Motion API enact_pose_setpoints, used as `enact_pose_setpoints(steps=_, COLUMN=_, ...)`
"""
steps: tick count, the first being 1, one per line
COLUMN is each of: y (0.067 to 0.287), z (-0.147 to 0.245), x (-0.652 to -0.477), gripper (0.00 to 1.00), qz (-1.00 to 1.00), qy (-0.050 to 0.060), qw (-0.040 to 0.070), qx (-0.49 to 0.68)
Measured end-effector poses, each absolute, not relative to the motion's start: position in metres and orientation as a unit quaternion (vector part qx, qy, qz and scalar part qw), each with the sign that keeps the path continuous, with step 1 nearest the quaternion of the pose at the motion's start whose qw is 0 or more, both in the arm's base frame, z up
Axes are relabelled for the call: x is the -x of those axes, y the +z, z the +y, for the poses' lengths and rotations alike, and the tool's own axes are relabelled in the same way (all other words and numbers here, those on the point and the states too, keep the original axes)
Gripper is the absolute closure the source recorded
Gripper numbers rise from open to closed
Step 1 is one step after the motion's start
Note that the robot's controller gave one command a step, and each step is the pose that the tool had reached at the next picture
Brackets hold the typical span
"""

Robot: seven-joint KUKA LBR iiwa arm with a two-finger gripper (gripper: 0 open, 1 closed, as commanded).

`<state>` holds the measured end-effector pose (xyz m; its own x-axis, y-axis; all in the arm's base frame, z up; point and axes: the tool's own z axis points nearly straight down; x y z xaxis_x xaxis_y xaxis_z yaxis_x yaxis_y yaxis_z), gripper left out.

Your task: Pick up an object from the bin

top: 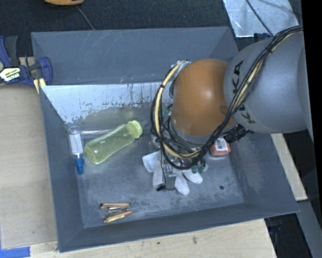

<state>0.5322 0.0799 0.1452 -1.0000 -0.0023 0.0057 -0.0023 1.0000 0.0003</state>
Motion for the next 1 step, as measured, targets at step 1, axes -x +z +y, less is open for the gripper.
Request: enact_pose_setpoints(steps=1, y=0.1497, z=0.0796, x=-0.5341, gripper=0.00, qz=-1.000, qy=0.000, qw=-0.001, qx=0.000)
